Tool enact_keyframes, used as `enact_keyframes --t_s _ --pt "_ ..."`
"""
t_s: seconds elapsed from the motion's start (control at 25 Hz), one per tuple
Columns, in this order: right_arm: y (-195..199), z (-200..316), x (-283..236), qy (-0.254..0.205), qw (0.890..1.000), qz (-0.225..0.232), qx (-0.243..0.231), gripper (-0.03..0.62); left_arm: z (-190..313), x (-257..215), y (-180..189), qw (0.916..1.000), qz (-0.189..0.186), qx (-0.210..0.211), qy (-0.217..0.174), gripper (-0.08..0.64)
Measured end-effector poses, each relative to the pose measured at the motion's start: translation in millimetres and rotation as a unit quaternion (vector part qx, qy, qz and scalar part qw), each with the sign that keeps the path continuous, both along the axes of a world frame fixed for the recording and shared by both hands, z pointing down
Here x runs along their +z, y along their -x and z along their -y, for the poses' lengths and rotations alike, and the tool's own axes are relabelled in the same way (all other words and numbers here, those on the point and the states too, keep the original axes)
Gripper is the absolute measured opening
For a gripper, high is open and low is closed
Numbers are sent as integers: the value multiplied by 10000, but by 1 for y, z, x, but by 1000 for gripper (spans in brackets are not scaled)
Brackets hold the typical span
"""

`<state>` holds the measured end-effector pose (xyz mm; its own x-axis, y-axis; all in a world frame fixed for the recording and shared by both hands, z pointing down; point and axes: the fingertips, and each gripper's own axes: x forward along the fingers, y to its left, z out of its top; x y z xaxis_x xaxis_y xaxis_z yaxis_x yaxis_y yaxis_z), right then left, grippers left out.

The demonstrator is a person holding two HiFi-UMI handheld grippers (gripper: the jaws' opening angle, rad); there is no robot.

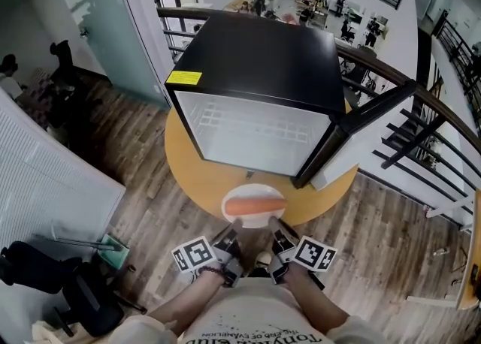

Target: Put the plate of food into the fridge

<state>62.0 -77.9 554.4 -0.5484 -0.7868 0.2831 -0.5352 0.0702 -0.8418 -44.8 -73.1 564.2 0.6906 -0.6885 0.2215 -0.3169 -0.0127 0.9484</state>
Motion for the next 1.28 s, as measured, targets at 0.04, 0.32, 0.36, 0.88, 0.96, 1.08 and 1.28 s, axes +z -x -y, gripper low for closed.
enact_keyframes --t_s 0.04,0.32,0.36,0.88,0.96,1.08,1.28 --pt "0 4 -1 -12 10000 -3 20 67 4 -1 2 9999 95 40 -51 49" --pt "0 34 -16 -109 9999 -10 127 66 36 -15 1 9999 -21 67 -101 49" --pt "0 38 -19 -133 9998 -4 143 66 40 -18 0 9999 -61 69 -85 49" --pt "-4 105 -57 -501 9979 146 381 63 113 -59 -2 9986 -81 89 -517 48" --pt "-4 114 -60 -517 9977 139 413 63 122 -61 -3 9986 -137 82 -494 48" --pt "-5 126 -62 -511 9975 135 459 63 134 -63 -4 9987 -185 90 -462 48" --pt "-7 145 -63 -496 9973 104 531 63 155 -64 -5 9986 -139 133 -488 48"
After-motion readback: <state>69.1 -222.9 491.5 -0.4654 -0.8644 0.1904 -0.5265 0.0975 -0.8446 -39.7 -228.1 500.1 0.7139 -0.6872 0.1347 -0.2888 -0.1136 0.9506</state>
